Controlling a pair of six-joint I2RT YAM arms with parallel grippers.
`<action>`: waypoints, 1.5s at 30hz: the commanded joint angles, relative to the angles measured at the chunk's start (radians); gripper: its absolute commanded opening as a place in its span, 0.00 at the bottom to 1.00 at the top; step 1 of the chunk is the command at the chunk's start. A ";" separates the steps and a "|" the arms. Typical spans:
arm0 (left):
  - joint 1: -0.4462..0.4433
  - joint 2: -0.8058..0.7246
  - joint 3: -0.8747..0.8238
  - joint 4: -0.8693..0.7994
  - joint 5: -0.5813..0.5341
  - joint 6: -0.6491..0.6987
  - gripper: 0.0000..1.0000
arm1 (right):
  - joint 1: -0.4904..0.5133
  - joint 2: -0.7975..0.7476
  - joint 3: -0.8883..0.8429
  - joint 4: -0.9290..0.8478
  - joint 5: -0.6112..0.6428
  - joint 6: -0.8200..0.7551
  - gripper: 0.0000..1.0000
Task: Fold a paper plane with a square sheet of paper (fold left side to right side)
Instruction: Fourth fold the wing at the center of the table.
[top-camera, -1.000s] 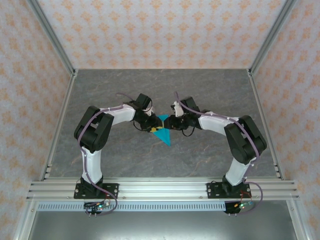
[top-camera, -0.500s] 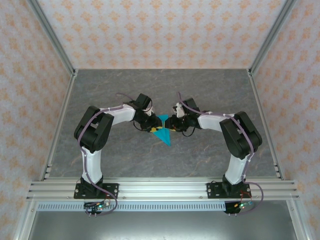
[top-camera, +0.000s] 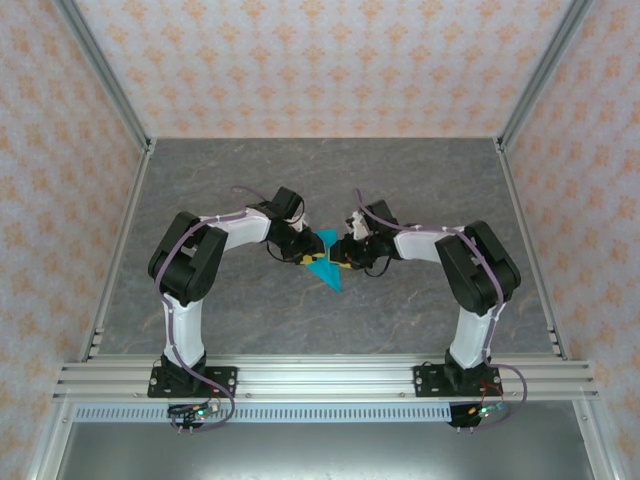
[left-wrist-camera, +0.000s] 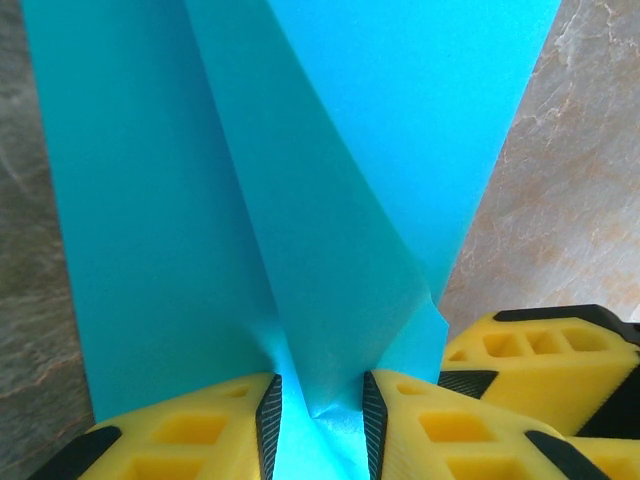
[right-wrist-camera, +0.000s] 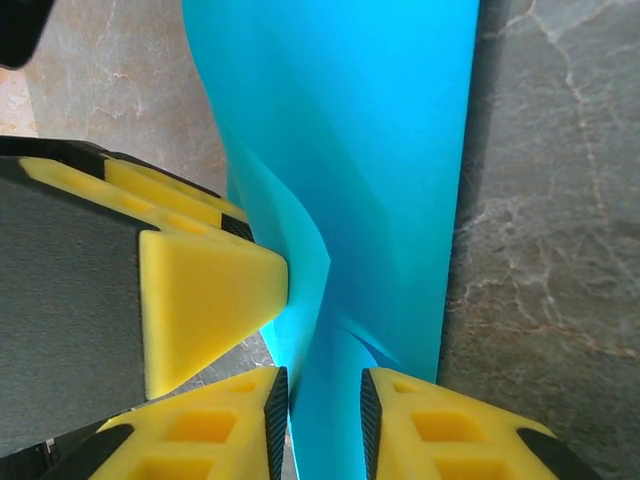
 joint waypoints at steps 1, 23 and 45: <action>-0.005 0.012 0.010 0.000 -0.025 -0.009 0.31 | 0.012 0.023 0.016 0.022 -0.021 0.008 0.28; -0.005 0.012 0.012 -0.005 -0.024 -0.006 0.31 | 0.005 -0.020 0.068 -0.127 0.129 -0.072 0.01; -0.004 0.016 0.012 -0.003 -0.024 -0.006 0.31 | 0.005 -0.017 0.062 -0.197 0.192 -0.115 0.00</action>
